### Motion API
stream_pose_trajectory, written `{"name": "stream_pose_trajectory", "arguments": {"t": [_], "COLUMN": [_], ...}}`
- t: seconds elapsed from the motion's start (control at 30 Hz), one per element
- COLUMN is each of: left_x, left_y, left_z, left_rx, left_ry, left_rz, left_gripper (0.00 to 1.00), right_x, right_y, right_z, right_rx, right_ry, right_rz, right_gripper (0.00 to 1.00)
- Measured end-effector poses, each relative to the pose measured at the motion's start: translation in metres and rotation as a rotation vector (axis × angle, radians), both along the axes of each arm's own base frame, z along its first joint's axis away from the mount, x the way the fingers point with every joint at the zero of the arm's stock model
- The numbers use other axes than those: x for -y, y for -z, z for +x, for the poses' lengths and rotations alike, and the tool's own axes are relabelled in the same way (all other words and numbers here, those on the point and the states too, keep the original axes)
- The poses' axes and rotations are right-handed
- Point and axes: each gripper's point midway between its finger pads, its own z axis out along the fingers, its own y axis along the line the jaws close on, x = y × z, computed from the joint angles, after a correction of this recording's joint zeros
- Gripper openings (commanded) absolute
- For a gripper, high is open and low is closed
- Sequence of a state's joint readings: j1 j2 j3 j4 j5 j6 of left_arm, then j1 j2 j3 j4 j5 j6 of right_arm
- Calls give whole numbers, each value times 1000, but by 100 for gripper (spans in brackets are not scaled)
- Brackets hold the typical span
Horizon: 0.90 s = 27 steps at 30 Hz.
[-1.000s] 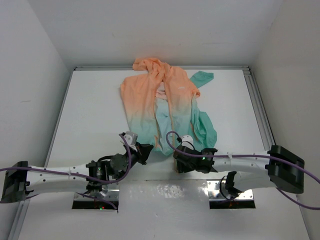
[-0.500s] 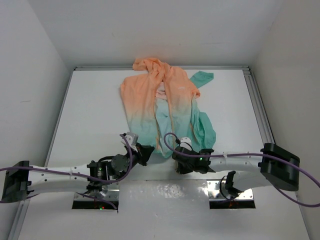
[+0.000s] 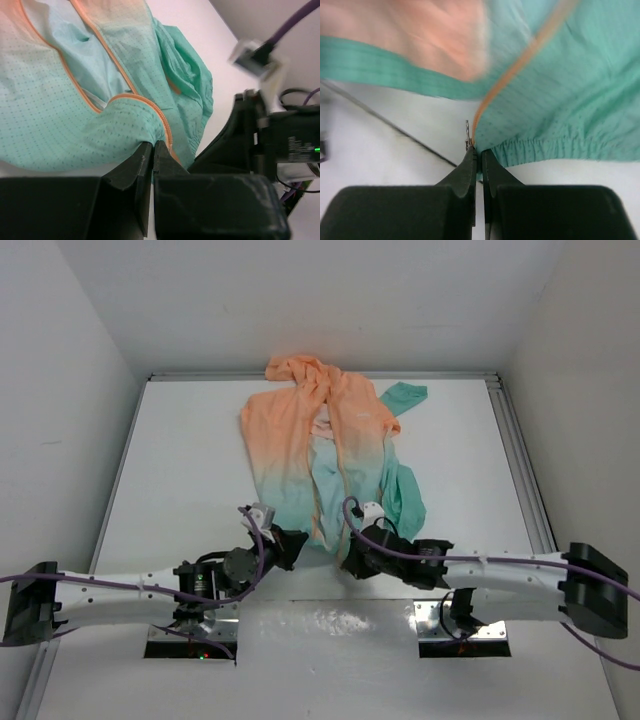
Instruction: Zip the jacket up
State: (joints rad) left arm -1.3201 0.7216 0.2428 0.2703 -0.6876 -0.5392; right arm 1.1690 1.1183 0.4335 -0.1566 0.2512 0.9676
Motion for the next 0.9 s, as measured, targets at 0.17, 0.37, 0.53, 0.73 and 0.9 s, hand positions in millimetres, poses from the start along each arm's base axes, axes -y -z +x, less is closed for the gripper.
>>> {"name": "stream_pose_trajectory", "arguments": {"t": [0.17, 0.37, 0.53, 0.73, 0.9], "left_x": [-7, -17, -13, -11, -6], "left_y": [-26, -61, -52, -45, -47], "left_z": [10, 13, 15, 13, 10], "left_rx": [21, 43, 21, 3, -8], "left_ry": [-73, -112, -120, -109, -86], "left_rz": [-28, -141, -130, -131, -168], "left_gripper": [0, 0, 0, 0, 0], "right_x": [-46, -40, -37, -38, -36], "right_y": [-116, -156, -54, -85, -101], "right_z": [20, 22, 23, 24, 26], "right_rx": [260, 399, 244, 326, 378], "right_ry": [-115, -74, -85, -74, -49], "right_rz": [335, 631, 336, 490, 596], "right_gripper": [0, 0, 0, 0, 0]}}
